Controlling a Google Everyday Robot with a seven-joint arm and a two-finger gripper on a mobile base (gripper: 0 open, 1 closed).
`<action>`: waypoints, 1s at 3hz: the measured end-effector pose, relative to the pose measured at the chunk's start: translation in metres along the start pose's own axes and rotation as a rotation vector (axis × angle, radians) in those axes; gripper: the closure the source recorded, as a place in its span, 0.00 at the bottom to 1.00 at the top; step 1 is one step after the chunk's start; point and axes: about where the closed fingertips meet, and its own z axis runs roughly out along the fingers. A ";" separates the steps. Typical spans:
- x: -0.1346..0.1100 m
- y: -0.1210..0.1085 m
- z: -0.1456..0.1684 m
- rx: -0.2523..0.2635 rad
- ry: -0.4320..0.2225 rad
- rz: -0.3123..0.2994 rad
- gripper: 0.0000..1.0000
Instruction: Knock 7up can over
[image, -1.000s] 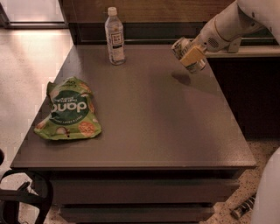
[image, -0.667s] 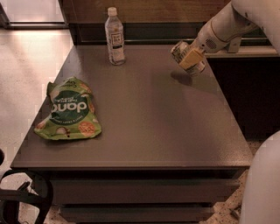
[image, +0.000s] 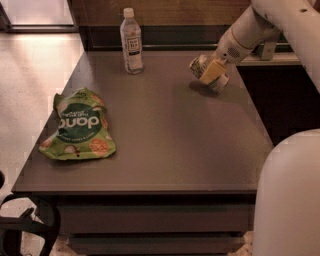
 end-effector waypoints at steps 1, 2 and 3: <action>-0.002 0.008 0.022 -0.074 0.001 -0.009 1.00; -0.009 0.016 0.045 -0.144 -0.018 -0.020 1.00; -0.012 0.015 0.041 -0.144 -0.019 -0.020 0.88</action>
Offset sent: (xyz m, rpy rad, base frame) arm 0.0144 0.0501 -0.0517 0.0980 0.1643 0.1569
